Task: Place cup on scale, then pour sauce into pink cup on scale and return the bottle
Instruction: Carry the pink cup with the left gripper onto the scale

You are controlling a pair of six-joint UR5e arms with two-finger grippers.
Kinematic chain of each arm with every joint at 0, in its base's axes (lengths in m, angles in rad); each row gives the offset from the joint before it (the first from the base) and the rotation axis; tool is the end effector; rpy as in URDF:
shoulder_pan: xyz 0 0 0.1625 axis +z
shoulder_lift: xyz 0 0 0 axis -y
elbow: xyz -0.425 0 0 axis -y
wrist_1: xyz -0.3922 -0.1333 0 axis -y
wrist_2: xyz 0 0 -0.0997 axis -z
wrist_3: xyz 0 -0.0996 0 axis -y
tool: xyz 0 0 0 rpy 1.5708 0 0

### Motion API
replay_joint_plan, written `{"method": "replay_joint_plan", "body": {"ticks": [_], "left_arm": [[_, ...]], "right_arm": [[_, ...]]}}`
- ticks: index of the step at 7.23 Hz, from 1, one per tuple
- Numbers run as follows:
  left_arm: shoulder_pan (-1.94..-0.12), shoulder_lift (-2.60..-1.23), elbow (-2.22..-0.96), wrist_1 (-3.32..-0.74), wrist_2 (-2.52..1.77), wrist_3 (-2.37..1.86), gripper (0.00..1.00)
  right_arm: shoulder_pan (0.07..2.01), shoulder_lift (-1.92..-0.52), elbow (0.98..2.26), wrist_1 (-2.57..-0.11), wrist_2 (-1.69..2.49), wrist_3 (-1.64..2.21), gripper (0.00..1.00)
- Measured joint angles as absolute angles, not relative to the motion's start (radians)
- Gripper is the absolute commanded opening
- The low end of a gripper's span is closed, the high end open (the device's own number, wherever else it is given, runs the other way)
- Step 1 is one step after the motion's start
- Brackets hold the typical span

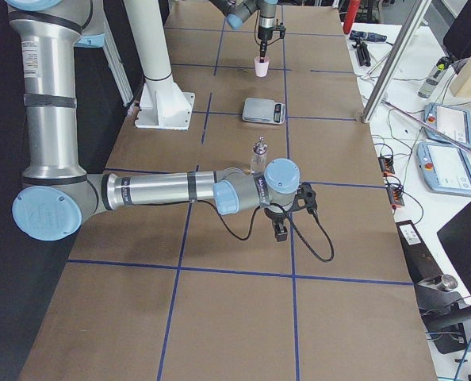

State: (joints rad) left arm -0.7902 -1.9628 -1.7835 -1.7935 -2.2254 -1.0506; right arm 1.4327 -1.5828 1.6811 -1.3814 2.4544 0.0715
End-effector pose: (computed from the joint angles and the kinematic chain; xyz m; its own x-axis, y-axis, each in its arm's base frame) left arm 0.3781 -0.4850 0.3124 0.5366 0.0185 -0.8436 -0.0213 0.9997 0.0084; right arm -0.0129 -0.5017 0.5813 0.6060 -0.2360 0.7596 0.0889 0.9691 0.2301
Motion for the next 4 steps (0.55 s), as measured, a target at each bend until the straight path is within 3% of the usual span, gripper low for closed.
{"method": "replay_joint_plan", "body": {"ticks": [4], "left_arm": [[-0.639, -2.21, -1.768, -1.665, -2.084, -1.239, 0.0]], "right_arm": [[1.429, -1.59, 1.691, -1.348, 2.455, 0.072, 1.0]]}}
